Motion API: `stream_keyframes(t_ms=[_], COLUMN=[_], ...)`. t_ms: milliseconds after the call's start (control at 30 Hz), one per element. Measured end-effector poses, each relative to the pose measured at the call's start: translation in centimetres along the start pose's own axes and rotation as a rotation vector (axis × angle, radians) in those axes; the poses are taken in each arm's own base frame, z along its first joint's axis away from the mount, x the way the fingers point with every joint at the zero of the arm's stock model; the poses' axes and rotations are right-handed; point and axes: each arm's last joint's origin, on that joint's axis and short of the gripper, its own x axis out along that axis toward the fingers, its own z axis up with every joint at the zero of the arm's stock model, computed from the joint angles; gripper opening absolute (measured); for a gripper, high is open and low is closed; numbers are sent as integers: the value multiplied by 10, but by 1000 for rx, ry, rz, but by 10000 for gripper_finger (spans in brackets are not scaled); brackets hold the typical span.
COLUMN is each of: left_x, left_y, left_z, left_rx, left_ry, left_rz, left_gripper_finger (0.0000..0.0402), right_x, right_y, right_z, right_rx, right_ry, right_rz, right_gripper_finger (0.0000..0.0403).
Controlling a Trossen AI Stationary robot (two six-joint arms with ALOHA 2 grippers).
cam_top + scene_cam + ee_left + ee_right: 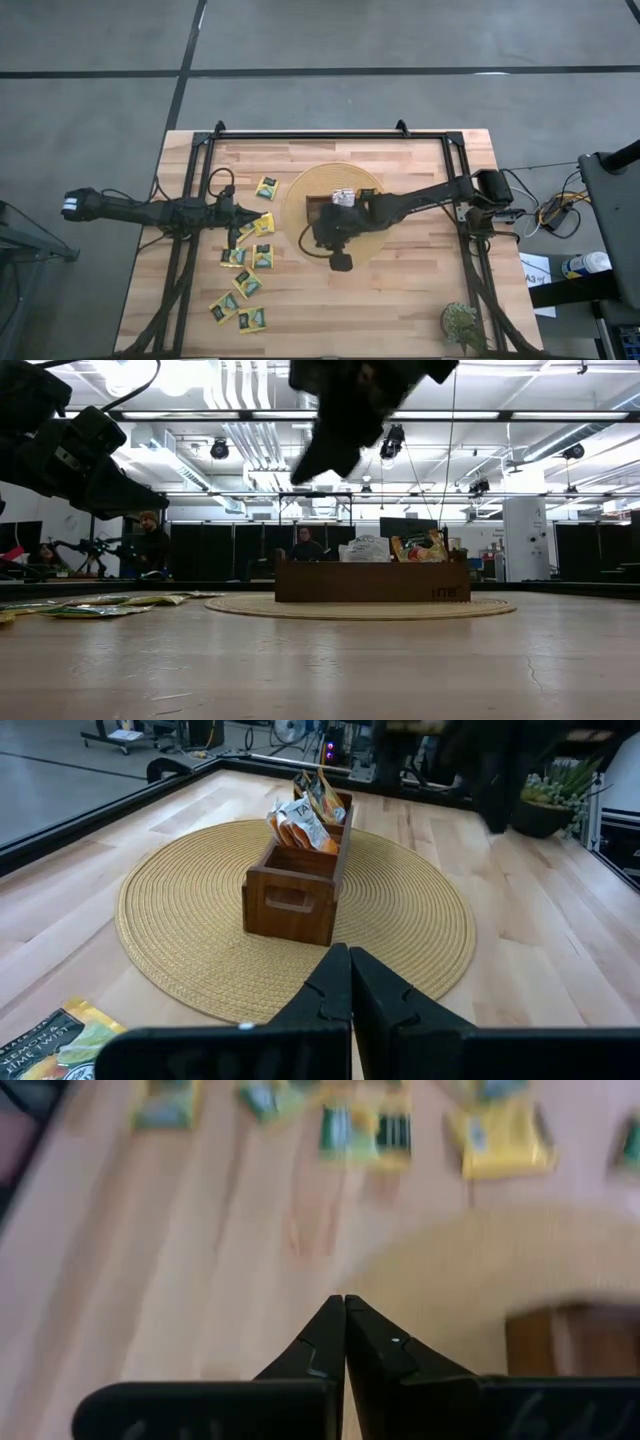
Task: Pick & Place Tea
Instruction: Put the yellow tea bag into the left section of the wooden organizer
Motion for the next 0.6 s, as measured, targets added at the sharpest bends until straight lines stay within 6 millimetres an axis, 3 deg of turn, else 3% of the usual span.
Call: stream_keyframes(t_ms=[133,300,600], left_x=[0,0,0], left_y=[0,0,0], left_z=[0,0,0], left_rx=[0,0,0], left_ry=[0,0,0], left_rz=[0,0,0], left_gripper_finger=[0,0,0], right_x=[3,-11,-79], right_y=[4,9,12], right_z=[-15,-33,-94], right_rx=[-15,-56,-70], right_ry=[54,-35,-361], right_rz=[6,62,130], right_gripper_finger=[9,9,9])
